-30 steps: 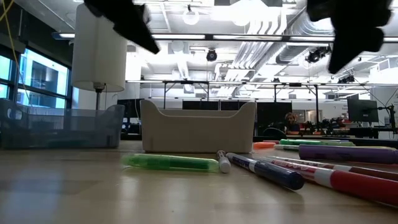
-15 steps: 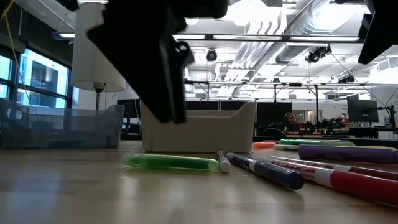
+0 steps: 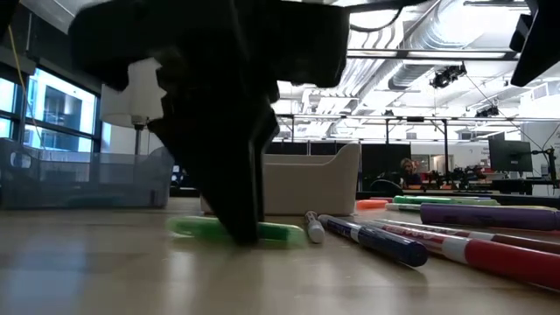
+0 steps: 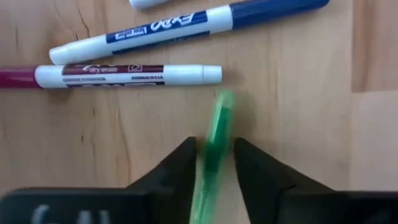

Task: Pick & Place Markers
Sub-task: Put the green pen into the black bin

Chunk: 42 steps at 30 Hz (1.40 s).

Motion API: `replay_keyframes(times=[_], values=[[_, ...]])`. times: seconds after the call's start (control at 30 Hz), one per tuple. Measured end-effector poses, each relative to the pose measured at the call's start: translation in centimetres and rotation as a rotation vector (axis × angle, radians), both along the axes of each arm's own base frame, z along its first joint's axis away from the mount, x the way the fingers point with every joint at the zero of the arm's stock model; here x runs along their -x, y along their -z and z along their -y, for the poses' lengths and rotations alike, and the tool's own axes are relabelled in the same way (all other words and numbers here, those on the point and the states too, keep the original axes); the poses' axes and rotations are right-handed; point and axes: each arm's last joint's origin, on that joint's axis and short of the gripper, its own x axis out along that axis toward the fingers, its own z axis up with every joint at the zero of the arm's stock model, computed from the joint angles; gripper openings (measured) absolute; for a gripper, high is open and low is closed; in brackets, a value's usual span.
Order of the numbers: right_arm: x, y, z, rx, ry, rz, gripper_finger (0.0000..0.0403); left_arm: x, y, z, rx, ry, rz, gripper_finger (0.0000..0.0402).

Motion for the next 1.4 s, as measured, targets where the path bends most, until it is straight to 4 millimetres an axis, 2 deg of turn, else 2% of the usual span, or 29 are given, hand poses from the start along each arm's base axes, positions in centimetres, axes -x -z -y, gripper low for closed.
replay_keyframes(times=[0.17,0.3,0.47,0.53,0.63,0.73,0.8,0.9,0.97,1.13,1.2,1.4], values=[[0.0,0.0,0.0,0.001,0.001,0.002,0.004,0.4,0.1,-0.2,-0.022,-0.011,-0.041,0.0023],[0.0,0.0,0.0,0.005,0.001,0.003,0.0041,0.7,0.1,-0.2,-0.029,-0.01,-0.067,0.0025],[0.0,0.0,0.0,0.013,0.002,0.009,0.0046,2.2,-1.3,0.6,-0.019,0.031,-0.098,0.0027],[0.0,0.0,0.0,0.014,0.002,0.007,0.0048,3.0,-2.7,0.7,-0.01,0.053,-0.119,0.0026],[0.0,-0.1,0.0,0.014,0.001,0.007,0.0048,4.1,-5.7,0.3,0.028,0.09,-0.103,0.0026],[0.0,-0.1,0.1,0.011,0.01,0.012,0.0046,5.7,-7.6,-0.6,-0.017,0.105,-0.148,0.0025],[-0.1,-0.1,0.0,0.006,0.011,0.02,0.0046,6.2,-9.4,-1.5,-0.038,0.099,-0.096,0.0025],[-0.3,-0.1,0.0,-0.004,0.019,0.035,0.0048,9.0,-11.6,-3.5,-0.108,0.079,-0.08,0.0025],[-0.6,-0.2,0.1,-0.016,0.029,0.05,0.0047,10.3,-12.3,-5.0,-0.116,0.036,-0.032,0.0025],[-1.3,-0.4,0.5,-0.045,0.063,0.086,0.004,15.5,-12.7,-9.8,-0.134,-0.123,0.023,0.0028],[-1.7,-0.4,0.7,-0.053,0.08,0.096,0.0037,17.3,-12.2,-11.7,-0.128,-0.176,0.035,0.0028],[-2.7,-0.6,1.7,-0.077,0.138,0.133,0.0035,20.7,-10.3,-16.4,-0.08,-0.286,0.085,0.0029]])
